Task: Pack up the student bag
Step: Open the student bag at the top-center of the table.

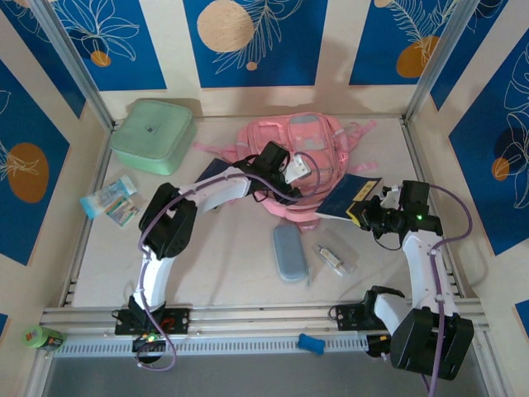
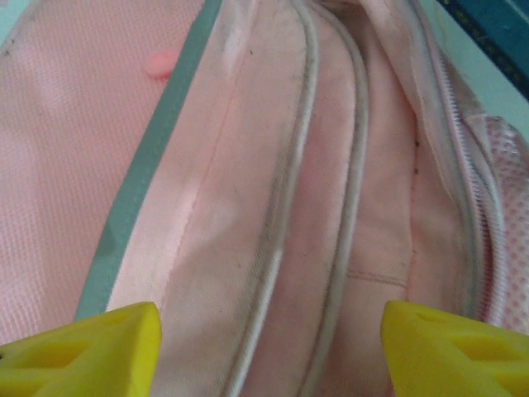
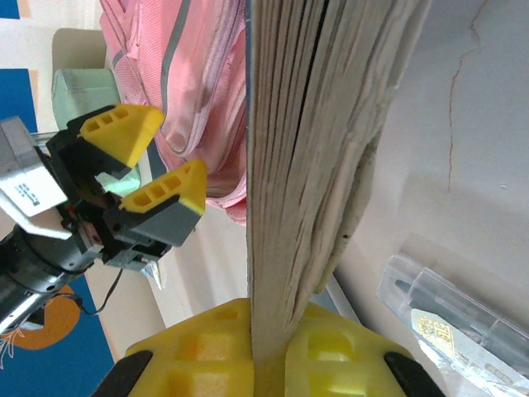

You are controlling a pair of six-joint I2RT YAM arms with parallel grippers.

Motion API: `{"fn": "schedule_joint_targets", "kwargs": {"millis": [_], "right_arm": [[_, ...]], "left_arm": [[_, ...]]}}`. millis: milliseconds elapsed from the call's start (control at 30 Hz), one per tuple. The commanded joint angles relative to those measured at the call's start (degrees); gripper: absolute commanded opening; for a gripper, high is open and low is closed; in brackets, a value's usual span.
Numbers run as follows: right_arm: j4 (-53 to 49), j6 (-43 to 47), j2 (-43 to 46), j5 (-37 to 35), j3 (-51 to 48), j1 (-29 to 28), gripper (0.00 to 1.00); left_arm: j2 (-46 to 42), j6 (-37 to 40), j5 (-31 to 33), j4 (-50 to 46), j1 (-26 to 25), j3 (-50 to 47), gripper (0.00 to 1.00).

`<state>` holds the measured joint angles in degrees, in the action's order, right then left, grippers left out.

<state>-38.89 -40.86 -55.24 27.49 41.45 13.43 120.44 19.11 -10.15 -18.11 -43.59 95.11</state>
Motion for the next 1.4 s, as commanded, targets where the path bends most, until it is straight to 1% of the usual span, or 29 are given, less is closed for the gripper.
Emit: {"fn": "schedule_joint_targets", "kwargs": {"millis": [0, 100, 167, 200, 233, 333, 367, 400, 467, 567, 667, 800, 900, 1000, 1033, 1133, 1167, 1267, 1367], "right_arm": [[-0.5, 1.2, 1.4, 2.9, 0.1, 0.4, 0.00], [-0.7, 1.2, 1.4, 3.3, 0.2, 0.6, 0.00], [-0.7, 1.0, 1.5, 3.6, 0.0, 0.6, 0.00], [-0.9, 1.0, 1.7, 3.7, 0.1, 0.6, 0.00], [-0.9, 1.0, 1.9, 3.7, 0.0, 0.6, 0.00], [-0.7, 0.8, 2.7, 4.2, -0.3, 0.9, 0.00], [-0.8, 0.8, 3.0, 4.3, -0.3, 1.0, 0.00], [-1.0, 0.8, 3.2, 4.3, -0.1, 1.1, 0.00], [-1.6, 0.7, 3.6, 4.1, 0.2, 1.3, 0.00], [-3.0, 0.9, 4.3, 3.8, 1.0, 2.0, 0.00], [-5.8, 1.0, 5.6, 1.8, 2.2, 2.4, 0.00], [-9.3, 0.0, 8.8, -1.8, 2.8, 2.5, 0.00], [-8.1, -1.0, 10.7, -0.6, 0.9, 2.7, 0.00], [-7.3, -1.0, 10.0, 0.6, -0.4, 2.7, 0.00], [-5.9, -1.2, 9.6, 2.2, -1.3, 2.7, 0.00], [1.7, -2.3, 6.7, 11.6, -4.1, 2.2, 0.00], [3.4, -2.1, 5.3, 13.7, -4.2, 1.5, 0.00], [7.5, -2.3, 2.1, 14.7, -3.4, -2.2, 0.00], [16.8, -4.6, -2.2, 15.8, -2.9, -6.6, 0.00]], "left_arm": [[3.7, 3.3, 2.2, -2.5, -1.2, 4.1, 0.70], [6.2, 3.8, 4.4, -2.2, -1.2, 6.7, 0.69], [6.8, 3.2, 7.5, -0.3, -1.3, 7.4, 0.65], [6.8, 3.0, 8.7, 0.9, -1.2, 7.3, 0.61], [6.9, 3.0, 9.2, 1.6, -1.3, 7.3, 0.54], [7.0, 3.3, 9.4, 1.7, -1.3, 8.1, 0.37], [6.9, 3.2, 9.7, 1.6, -1.2, 8.4, 0.28], [6.6, 3.0, 9.6, 1.4, -1.3, 8.6, 0.22], [5.7, 3.0, 10.0, 1.4, -1.3, 8.4, 0.17], [3.7, 2.4, 11.2, 1.4, -1.3, 8.4, 0.06], [1.1, 1.1, 12.0, 1.2, -1.3, 8.6, 0.00], [-2.2, -0.4, 14.9, 0.9, -1.3, 10.1, 0.00], [-3.4, -0.2, 15.0, -0.3, -1.3, 13.0, 0.00], [-4.0, 0.9, 14.6, -1.5, -1.3, 15.6, 0.00], [-4.2, 1.0, 14.7, -1.7, -1.2, 16.3, 0.00], [-4.5, 0.7, 13.2, -2.2, -1.3, 18.6, 0.00], [-4.6, 0.4, 12.6, -1.9, -1.2, 19.3, 0.00], [-3.9, -1.1, 12.4, -2.6, -1.2, 22.4, 0.00], [-3.4, -1.8, 12.7, -2.3, -1.2, 24.3, 0.00]]}}
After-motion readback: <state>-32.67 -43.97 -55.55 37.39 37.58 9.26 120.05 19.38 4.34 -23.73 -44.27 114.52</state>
